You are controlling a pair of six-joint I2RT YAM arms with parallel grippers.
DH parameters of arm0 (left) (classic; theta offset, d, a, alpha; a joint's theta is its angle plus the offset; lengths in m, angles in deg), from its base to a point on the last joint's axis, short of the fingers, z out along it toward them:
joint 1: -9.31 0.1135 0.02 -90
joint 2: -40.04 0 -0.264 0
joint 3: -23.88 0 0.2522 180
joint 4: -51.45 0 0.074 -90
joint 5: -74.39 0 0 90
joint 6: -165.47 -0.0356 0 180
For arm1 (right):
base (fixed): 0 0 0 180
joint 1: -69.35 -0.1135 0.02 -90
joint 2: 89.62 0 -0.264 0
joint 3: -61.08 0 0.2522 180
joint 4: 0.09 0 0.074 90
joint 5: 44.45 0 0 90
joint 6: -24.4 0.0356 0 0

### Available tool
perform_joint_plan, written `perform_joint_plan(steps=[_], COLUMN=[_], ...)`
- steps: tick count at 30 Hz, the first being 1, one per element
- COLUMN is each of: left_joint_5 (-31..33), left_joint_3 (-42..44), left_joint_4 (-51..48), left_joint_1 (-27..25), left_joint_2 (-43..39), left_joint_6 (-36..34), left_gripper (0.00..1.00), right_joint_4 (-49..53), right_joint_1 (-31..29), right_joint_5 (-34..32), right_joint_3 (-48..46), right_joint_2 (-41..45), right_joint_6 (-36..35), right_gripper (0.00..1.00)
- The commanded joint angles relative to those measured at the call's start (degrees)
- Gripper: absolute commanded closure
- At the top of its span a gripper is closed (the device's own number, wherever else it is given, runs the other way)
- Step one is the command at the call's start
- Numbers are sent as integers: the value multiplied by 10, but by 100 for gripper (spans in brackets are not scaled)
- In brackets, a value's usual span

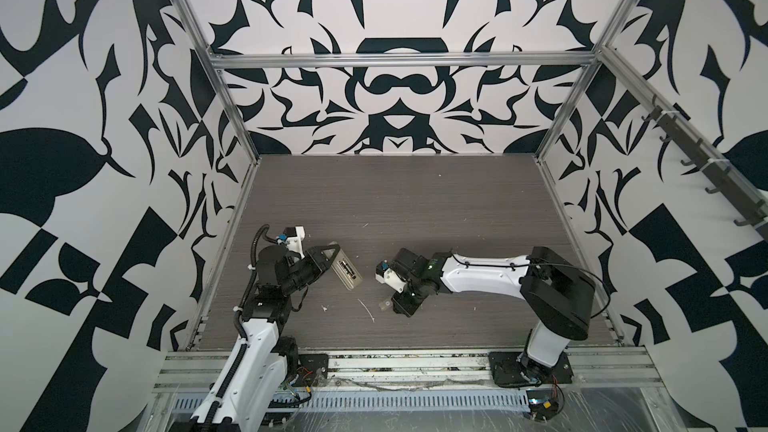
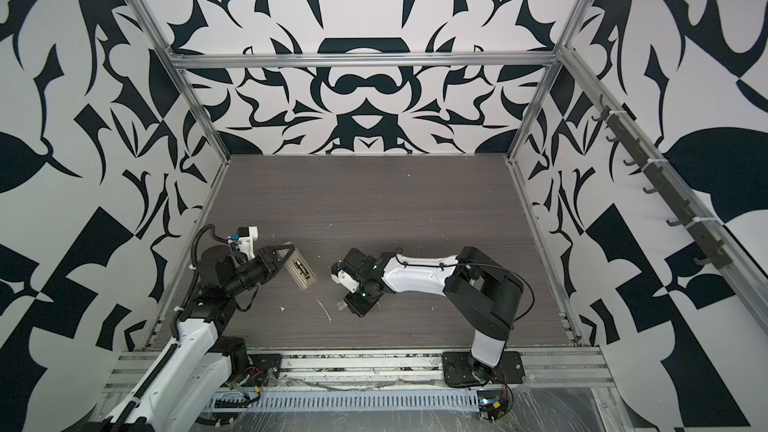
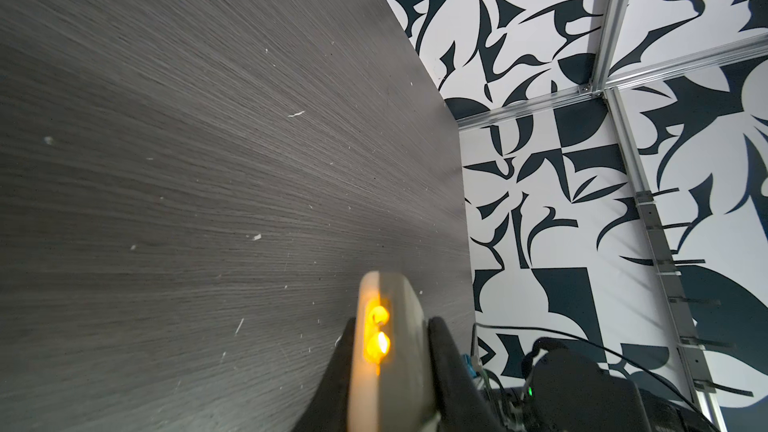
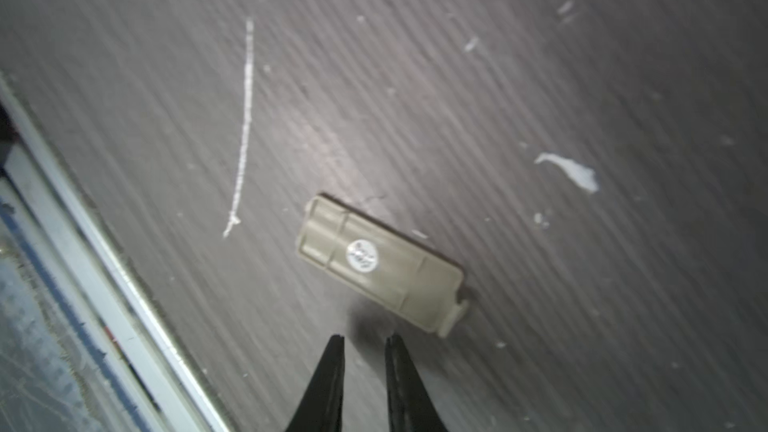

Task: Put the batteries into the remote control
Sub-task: 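Move the open right gripper over the beige battery cover on the table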

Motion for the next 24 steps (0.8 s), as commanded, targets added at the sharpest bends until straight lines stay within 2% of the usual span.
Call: perform_joint_plan(steps=[1, 13, 24], left_joint_5=[-8, -11, -7], left_joint_3=[-12, -18, -15], left_joint_4=[18, -1, -21], left_joint_1=[3, 6, 8], left_joint_2=[1, -4, -20], left_joint_6=[-7, -12, -16], left_gripper=[100, 100, 100], right_joint_4=[7, 32, 54], right_joint_1=[12, 55, 60], right_joint_5=[-1, -4, 0], right_joint_3=[26, 62, 60], right_joint_2=[5, -20, 13], right_joint_6=[-16, -72, -66], right_gripper=[78, 79, 80])
